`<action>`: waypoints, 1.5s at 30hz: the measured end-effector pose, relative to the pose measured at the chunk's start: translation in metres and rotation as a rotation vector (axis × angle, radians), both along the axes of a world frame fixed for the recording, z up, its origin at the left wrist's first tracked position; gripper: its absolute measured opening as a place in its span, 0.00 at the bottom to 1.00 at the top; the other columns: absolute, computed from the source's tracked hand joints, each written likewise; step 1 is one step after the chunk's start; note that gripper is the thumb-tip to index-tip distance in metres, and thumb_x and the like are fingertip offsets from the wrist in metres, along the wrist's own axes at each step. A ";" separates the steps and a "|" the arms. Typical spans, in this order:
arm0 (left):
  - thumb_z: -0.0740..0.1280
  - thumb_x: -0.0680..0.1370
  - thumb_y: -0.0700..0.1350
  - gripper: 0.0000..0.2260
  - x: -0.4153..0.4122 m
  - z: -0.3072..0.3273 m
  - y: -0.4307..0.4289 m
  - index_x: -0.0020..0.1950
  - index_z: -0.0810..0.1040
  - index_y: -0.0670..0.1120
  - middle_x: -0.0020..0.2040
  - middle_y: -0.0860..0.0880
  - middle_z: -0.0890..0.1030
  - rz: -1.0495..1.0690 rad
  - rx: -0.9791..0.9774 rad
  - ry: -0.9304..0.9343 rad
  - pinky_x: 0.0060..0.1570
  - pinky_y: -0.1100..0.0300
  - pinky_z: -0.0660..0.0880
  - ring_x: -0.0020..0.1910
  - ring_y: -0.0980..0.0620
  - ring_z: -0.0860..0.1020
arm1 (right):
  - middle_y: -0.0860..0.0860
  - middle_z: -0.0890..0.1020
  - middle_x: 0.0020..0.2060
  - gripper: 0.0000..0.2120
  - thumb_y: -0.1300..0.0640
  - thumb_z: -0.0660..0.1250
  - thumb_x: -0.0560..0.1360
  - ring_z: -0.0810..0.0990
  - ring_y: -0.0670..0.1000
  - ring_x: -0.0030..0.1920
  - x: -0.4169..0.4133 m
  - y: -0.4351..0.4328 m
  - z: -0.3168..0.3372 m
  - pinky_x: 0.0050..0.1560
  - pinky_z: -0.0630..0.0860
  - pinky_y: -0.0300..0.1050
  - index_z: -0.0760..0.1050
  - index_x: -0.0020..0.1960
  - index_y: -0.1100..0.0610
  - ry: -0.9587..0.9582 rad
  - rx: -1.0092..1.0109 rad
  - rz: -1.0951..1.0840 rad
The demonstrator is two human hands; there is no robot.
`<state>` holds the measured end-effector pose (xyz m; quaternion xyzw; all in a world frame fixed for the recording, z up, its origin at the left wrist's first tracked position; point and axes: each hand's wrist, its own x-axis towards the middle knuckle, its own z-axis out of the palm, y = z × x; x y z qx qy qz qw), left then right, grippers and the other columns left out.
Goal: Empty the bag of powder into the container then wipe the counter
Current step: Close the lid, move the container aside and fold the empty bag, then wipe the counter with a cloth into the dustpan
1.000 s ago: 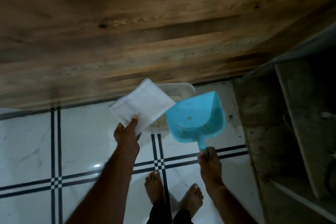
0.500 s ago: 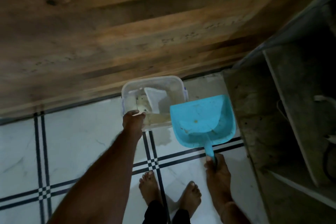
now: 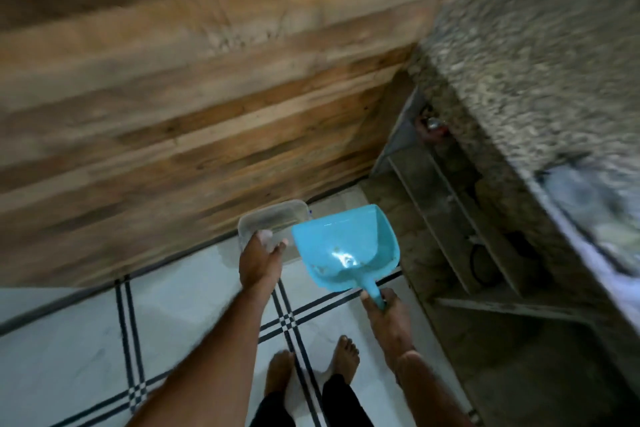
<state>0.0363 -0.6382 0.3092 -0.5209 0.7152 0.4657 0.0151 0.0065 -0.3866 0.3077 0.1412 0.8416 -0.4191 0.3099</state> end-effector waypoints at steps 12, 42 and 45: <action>0.73 0.77 0.51 0.21 -0.007 0.174 0.102 0.69 0.76 0.48 0.65 0.47 0.81 -0.741 -0.237 0.298 0.61 0.50 0.75 0.64 0.45 0.79 | 0.52 0.82 0.44 0.12 0.44 0.69 0.79 0.80 0.49 0.42 0.098 0.095 0.125 0.44 0.78 0.48 0.79 0.54 0.52 0.126 -0.105 -0.359; 0.71 0.74 0.66 0.31 -0.261 0.187 0.383 0.67 0.73 0.46 0.69 0.42 0.68 -0.872 -0.329 0.117 0.57 0.49 0.72 0.66 0.40 0.69 | 0.55 0.81 0.40 0.13 0.45 0.68 0.79 0.78 0.52 0.39 0.091 0.245 0.078 0.38 0.75 0.48 0.77 0.46 0.55 -0.048 -0.028 -0.977; 0.72 0.69 0.71 0.40 -0.282 0.176 0.395 0.68 0.68 0.44 0.70 0.41 0.66 -0.904 -0.453 -0.028 0.65 0.44 0.66 0.69 0.39 0.65 | 0.54 0.82 0.41 0.13 0.44 0.68 0.79 0.80 0.54 0.41 0.082 0.236 0.081 0.40 0.76 0.49 0.76 0.46 0.54 -0.085 0.016 -1.023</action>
